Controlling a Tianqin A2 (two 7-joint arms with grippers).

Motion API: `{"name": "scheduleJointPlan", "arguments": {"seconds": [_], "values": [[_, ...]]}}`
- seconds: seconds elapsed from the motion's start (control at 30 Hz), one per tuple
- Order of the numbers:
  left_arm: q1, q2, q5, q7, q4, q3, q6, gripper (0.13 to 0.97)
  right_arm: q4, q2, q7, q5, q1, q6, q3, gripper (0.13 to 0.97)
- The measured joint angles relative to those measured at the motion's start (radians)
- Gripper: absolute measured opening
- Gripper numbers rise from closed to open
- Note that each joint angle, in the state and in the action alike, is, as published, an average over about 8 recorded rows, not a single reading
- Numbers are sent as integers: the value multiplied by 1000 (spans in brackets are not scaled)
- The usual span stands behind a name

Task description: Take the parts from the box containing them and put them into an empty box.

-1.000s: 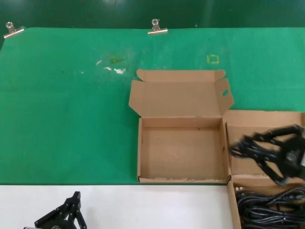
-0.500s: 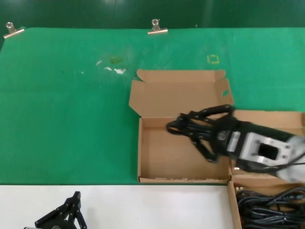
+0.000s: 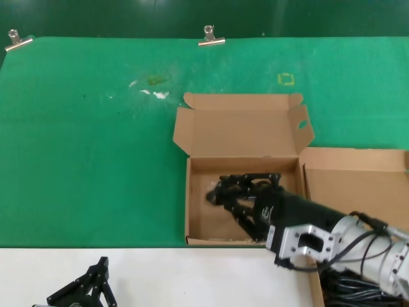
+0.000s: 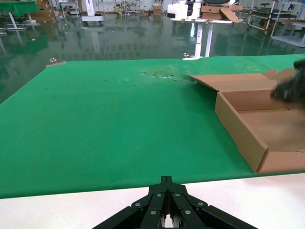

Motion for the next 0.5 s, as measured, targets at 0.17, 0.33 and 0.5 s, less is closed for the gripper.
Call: {"name": "scheduleJointPlan", "arguments": {"seconds": [0.17, 0.33, 0.5], "values": [[0, 0, 0, 0, 0, 0, 0, 149, -62, -33, -133, 55, -7, 0, 28, 264], [0, 0, 0, 0, 0, 0, 0, 149, -36, -15, -114, 55, -4, -3, 43, 327], [0, 0, 0, 0, 0, 0, 0, 149, 73, 54, -2, 42, -27, -12, 67, 394]]}}
